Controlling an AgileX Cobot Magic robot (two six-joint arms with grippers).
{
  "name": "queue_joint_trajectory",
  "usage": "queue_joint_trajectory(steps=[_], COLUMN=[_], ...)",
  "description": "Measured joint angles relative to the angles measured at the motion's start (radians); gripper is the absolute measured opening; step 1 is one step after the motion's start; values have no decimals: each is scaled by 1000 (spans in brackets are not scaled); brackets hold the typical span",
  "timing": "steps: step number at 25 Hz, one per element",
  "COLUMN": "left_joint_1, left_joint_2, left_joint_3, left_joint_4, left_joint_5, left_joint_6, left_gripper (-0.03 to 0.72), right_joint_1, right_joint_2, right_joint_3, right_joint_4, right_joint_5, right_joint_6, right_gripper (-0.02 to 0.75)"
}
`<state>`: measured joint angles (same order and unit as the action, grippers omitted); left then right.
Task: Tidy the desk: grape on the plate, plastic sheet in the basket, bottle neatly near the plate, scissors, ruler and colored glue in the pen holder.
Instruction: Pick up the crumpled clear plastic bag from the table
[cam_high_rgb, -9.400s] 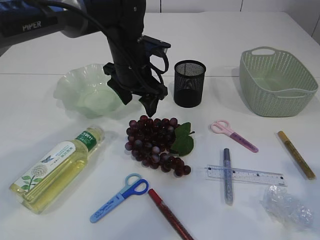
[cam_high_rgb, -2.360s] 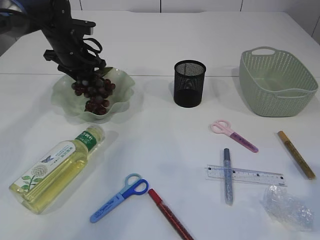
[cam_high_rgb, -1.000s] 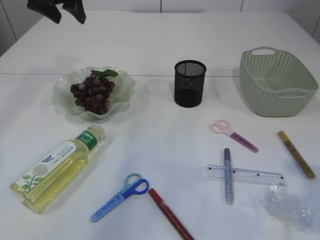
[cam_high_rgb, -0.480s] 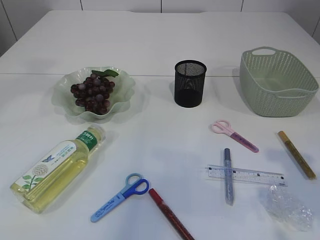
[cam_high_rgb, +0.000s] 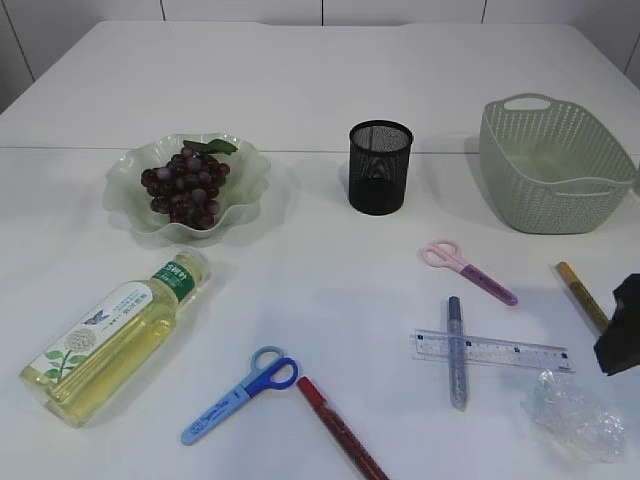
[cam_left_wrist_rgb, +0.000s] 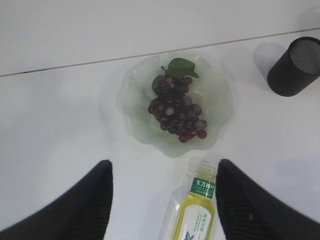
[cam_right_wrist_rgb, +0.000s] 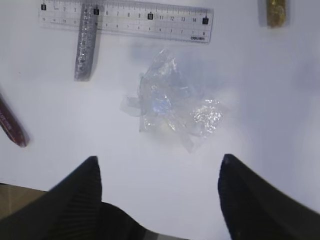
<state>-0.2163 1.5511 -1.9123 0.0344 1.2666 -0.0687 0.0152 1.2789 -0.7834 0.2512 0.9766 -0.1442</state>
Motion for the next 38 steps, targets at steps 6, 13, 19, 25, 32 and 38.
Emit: queue_joint_trajectory(steps=[6, 13, 19, 25, 32, 38], left_joint_1=[0, 0, 0, 0, 0, 0], left_joint_2=[-62, -102, -123, -124, -124, -125], left_joint_3=[0, 0, 0, 0, 0, 0], left_joint_4=[-2, -6, -6, -6, -6, -6], left_joint_5=[0, 0, 0, 0, 0, 2], left_joint_6=[0, 0, 0, 0, 0, 0], left_gripper=[477, 477, 477, 477, 477, 476], right_joint_1=[92, 135, 135, 135, 135, 135], right_joint_2=[117, 251, 334, 392, 429, 455], right_joint_3=[-1, -2, -4, -8, -8, -20], right_joint_4=[-28, -66, -77, -77, -77, -77], right_joint_5=[-63, -128, -178, -210, -231, -233], right_joint_6=[-7, 6, 10, 10, 11, 11], right_gripper=[576, 576, 577, 577, 576, 519])
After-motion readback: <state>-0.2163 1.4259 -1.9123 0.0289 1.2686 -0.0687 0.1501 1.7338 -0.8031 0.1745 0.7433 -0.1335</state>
